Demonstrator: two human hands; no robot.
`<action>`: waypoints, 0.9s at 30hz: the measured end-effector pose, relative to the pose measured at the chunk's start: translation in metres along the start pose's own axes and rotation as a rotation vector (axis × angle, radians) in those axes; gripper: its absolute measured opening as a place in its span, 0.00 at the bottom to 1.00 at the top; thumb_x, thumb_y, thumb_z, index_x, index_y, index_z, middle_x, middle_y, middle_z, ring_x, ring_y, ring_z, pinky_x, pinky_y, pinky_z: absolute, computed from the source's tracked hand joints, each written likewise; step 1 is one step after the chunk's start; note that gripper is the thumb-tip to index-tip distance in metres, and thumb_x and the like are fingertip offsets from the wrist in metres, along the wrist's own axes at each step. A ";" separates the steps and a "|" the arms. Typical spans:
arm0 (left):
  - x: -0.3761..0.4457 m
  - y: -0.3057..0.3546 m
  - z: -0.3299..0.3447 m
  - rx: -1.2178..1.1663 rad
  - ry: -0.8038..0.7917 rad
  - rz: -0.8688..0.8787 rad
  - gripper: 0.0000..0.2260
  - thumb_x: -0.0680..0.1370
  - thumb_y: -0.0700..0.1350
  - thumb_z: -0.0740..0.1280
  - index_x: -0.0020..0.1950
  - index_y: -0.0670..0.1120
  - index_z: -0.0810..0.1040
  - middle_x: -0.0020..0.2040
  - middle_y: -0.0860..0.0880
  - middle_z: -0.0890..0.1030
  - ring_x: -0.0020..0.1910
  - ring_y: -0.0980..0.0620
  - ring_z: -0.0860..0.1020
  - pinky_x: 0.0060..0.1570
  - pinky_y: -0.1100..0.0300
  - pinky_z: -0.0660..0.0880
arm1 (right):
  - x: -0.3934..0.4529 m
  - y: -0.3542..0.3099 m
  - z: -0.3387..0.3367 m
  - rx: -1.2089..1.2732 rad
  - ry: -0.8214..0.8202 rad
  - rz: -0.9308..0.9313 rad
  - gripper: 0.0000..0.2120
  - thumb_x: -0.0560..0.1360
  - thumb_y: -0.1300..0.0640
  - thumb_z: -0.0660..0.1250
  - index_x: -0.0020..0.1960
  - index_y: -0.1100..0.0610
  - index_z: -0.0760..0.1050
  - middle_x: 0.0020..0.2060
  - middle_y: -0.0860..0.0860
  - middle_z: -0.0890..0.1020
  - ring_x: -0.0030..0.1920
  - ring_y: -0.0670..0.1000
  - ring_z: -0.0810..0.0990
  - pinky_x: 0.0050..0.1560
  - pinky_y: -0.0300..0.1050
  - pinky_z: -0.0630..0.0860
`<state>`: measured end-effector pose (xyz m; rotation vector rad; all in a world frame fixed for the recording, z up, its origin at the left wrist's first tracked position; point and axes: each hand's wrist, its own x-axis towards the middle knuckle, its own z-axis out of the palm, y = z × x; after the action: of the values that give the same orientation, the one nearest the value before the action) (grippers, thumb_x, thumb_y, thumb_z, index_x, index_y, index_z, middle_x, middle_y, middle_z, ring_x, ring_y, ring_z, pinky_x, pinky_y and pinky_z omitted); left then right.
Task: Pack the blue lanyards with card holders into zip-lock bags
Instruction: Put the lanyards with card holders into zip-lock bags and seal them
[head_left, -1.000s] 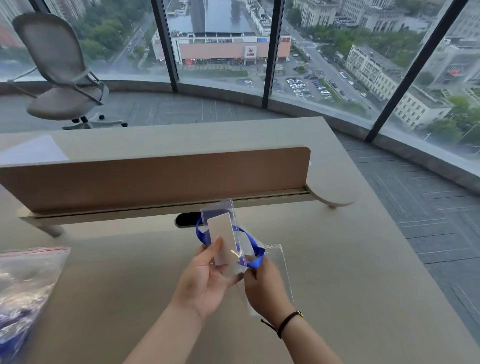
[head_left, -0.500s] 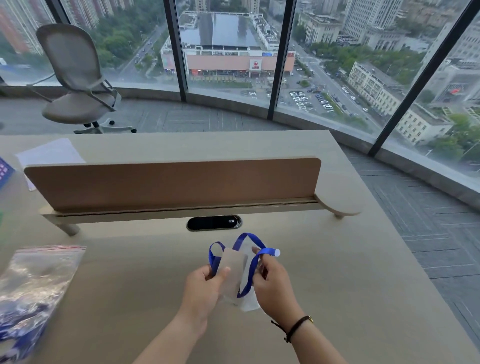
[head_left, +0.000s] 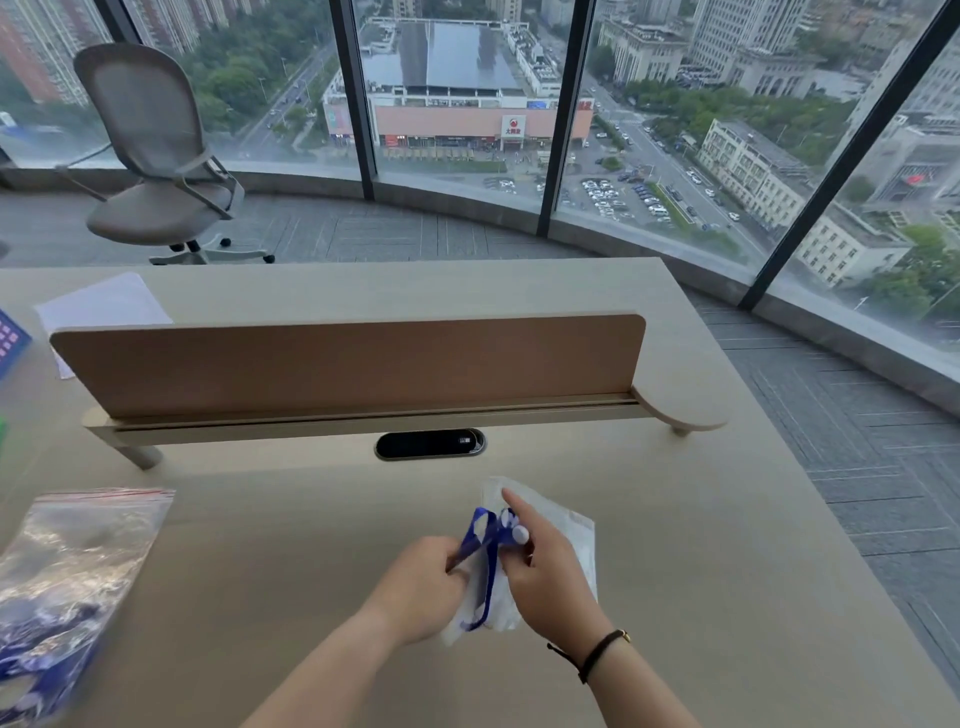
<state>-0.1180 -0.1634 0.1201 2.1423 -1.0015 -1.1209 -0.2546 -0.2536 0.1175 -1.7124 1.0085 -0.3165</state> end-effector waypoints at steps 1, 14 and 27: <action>0.001 0.002 0.000 0.056 -0.034 0.013 0.11 0.75 0.39 0.60 0.33 0.48 0.67 0.28 0.54 0.69 0.30 0.52 0.65 0.30 0.61 0.61 | -0.001 -0.001 0.000 -0.001 -0.023 -0.020 0.30 0.77 0.67 0.59 0.66 0.35 0.66 0.47 0.39 0.81 0.52 0.42 0.80 0.54 0.28 0.73; 0.024 0.019 0.001 -0.159 -0.112 -0.053 0.10 0.78 0.39 0.63 0.54 0.46 0.82 0.36 0.49 0.81 0.27 0.55 0.77 0.25 0.63 0.73 | -0.006 0.005 -0.006 -0.134 -0.174 -0.181 0.33 0.77 0.66 0.62 0.71 0.34 0.61 0.35 0.45 0.71 0.36 0.44 0.70 0.45 0.39 0.74; -0.006 -0.008 0.010 0.081 0.274 0.103 0.12 0.77 0.54 0.69 0.58 0.52 0.83 0.54 0.57 0.80 0.55 0.55 0.77 0.51 0.67 0.71 | -0.005 0.015 -0.003 -0.026 0.056 0.043 0.26 0.76 0.64 0.62 0.71 0.47 0.70 0.35 0.43 0.77 0.37 0.49 0.80 0.48 0.48 0.81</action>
<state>-0.1261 -0.1549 0.1120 2.2063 -1.0305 -0.7258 -0.2664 -0.2528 0.1072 -1.7110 1.0930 -0.3270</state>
